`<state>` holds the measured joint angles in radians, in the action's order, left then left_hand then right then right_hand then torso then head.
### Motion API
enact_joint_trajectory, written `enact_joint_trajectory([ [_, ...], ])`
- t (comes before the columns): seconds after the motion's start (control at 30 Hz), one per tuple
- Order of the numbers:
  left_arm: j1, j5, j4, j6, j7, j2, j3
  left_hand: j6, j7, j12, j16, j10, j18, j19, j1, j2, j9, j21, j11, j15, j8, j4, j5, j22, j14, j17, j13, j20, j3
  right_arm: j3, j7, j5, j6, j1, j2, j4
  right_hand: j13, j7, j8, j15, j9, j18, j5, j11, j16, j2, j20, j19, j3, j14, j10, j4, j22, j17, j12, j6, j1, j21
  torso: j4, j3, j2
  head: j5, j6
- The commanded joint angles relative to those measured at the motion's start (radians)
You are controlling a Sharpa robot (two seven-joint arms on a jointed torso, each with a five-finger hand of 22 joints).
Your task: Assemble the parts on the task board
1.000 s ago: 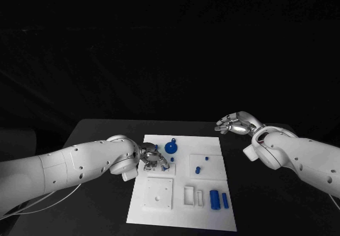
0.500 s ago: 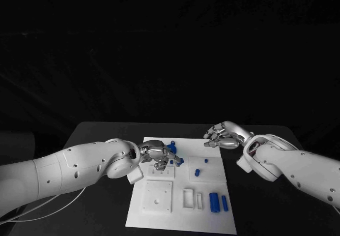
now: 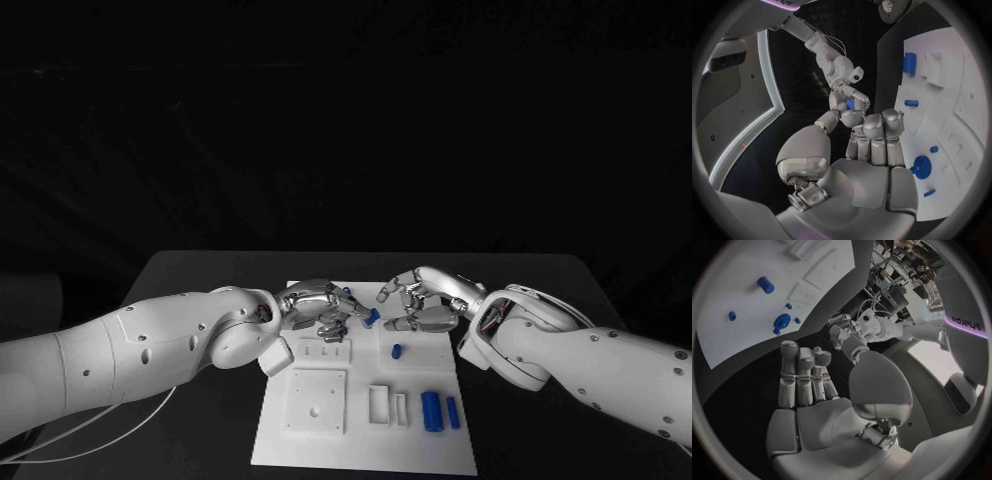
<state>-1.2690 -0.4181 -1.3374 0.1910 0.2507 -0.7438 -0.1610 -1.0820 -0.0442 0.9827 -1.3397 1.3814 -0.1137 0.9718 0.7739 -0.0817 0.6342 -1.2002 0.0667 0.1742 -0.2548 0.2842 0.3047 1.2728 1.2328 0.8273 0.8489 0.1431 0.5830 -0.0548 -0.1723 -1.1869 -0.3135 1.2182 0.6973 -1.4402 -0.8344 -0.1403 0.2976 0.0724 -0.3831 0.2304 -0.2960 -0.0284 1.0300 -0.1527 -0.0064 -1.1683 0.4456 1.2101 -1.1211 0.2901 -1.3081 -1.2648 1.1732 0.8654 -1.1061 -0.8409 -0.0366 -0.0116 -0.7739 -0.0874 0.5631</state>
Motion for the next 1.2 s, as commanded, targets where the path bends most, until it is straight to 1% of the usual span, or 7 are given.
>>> enact_joint_trajectory([
  [0.03,0.000,0.032,-0.001,0.035,0.032,0.001,0.000,-0.009,-0.002,0.000,0.002,-0.007,0.005,-0.007,0.039,-0.032,0.001,0.004,0.001,0.000,-0.003,-0.006,-0.003,-0.001,-0.004,0.000,0.001,0.107,0.001,0.000,-0.027,-0.061,-0.049,-0.001,0.006,-0.012,-0.037,-0.008,-0.008,0.000,0.001,0.031,-0.011,-0.006,0.041,-0.010,-0.022,-0.004,0.011,0.004,0.016,0.000,-0.028,-0.013,0.034,0.005,-0.005,-0.054,0.0006,0.0011,0.000,0.002,0.001],
  [0.2,0.000,0.031,0.000,0.036,0.027,0.000,0.000,-0.012,-0.001,0.001,0.001,-0.008,0.006,-0.008,0.042,-0.032,0.003,0.004,0.002,0.001,-0.004,-0.006,-0.002,0.000,-0.005,0.001,0.002,0.107,0.002,0.000,-0.036,-0.063,-0.067,-0.003,0.009,-0.030,-0.072,-0.008,-0.007,0.000,-0.002,0.031,-0.014,-0.006,0.088,-0.015,-0.038,-0.005,0.019,0.011,0.007,0.000,-0.026,-0.020,0.064,0.008,-0.006,-0.120,0.0006,0.0016,0.000,0.002,0.000],
  [0.4,0.000,0.025,0.002,0.042,0.022,0.000,0.000,-0.014,0.000,0.002,0.000,-0.009,0.006,-0.009,0.044,-0.031,0.004,0.004,0.002,0.001,-0.006,-0.005,0.000,0.000,-0.006,0.002,0.002,0.107,0.002,0.000,-0.052,-0.055,-0.090,-0.006,0.012,-0.054,-0.087,-0.007,-0.006,0.001,-0.004,0.031,-0.017,-0.005,0.106,-0.014,-0.045,-0.006,0.025,0.017,-0.002,0.000,-0.025,-0.019,0.074,0.012,-0.007,-0.148,0.0008,0.0013,0.000,0.000,0.001],
  [0.63,0.000,-0.012,0.004,0.026,0.018,0.001,0.000,-0.015,0.000,0.002,-0.001,-0.009,0.006,-0.009,0.046,-0.029,0.005,0.004,0.003,0.002,-0.007,-0.005,0.001,0.000,-0.006,0.002,0.003,0.107,0.002,0.000,-0.064,-0.035,-0.079,-0.006,0.015,-0.065,-0.098,-0.002,-0.002,0.006,-0.007,0.031,-0.018,0.000,0.118,-0.006,-0.051,-0.008,0.031,0.022,-0.011,0.000,-0.023,-0.016,0.080,0.020,-0.003,-0.167,0.0006,0.0028,0.000,-0.001,0.002],
  [1.0,0.000,-0.032,0.003,0.017,0.015,0.001,0.000,-0.017,0.001,0.003,-0.002,-0.010,0.007,-0.009,0.048,-0.027,0.006,0.003,0.004,0.003,-0.009,-0.005,0.002,0.001,-0.007,0.003,0.003,0.107,0.002,0.000,-0.070,-0.030,-0.042,-0.006,0.012,-0.068,-0.113,0.004,0.006,0.011,-0.013,0.031,-0.015,0.005,0.130,0.021,-0.056,-0.006,0.042,0.024,-0.015,-0.001,-0.022,-0.013,0.084,0.036,0.007,-0.186,0.0000,0.0014,0.000,-0.005,0.004],
  [1.13,0.000,-0.033,0.002,0.018,0.014,0.001,0.000,-0.017,0.001,0.003,-0.002,-0.010,0.007,-0.009,0.048,-0.027,0.006,0.003,0.004,0.003,-0.009,-0.005,0.002,0.001,-0.007,0.003,0.003,0.107,0.002,-0.001,-0.067,-0.030,-0.033,-0.006,0.008,-0.068,-0.116,0.004,0.007,0.012,-0.013,0.031,-0.010,0.006,0.133,0.026,-0.057,-0.005,0.047,0.023,-0.015,-0.001,-0.021,-0.012,0.084,0.039,0.011,-0.189,-0.0002,0.0018,0.000,-0.006,0.005],
  [1.2,0.000,-0.033,0.002,0.020,0.014,0.001,0.000,-0.017,0.001,0.003,-0.002,-0.010,0.007,-0.009,0.048,-0.027,0.006,0.003,0.004,0.003,-0.009,-0.005,0.002,0.001,-0.007,0.003,0.003,0.107,0.002,-0.002,-0.065,-0.031,-0.029,-0.006,0.005,-0.066,-0.118,0.005,0.008,0.012,-0.014,0.031,-0.009,0.006,0.134,0.029,-0.057,-0.004,0.049,0.023,-0.016,-0.001,-0.021,-0.011,0.084,0.042,0.013,-0.191,-0.0003,0.0011,0.000,-0.006,0.006],
])
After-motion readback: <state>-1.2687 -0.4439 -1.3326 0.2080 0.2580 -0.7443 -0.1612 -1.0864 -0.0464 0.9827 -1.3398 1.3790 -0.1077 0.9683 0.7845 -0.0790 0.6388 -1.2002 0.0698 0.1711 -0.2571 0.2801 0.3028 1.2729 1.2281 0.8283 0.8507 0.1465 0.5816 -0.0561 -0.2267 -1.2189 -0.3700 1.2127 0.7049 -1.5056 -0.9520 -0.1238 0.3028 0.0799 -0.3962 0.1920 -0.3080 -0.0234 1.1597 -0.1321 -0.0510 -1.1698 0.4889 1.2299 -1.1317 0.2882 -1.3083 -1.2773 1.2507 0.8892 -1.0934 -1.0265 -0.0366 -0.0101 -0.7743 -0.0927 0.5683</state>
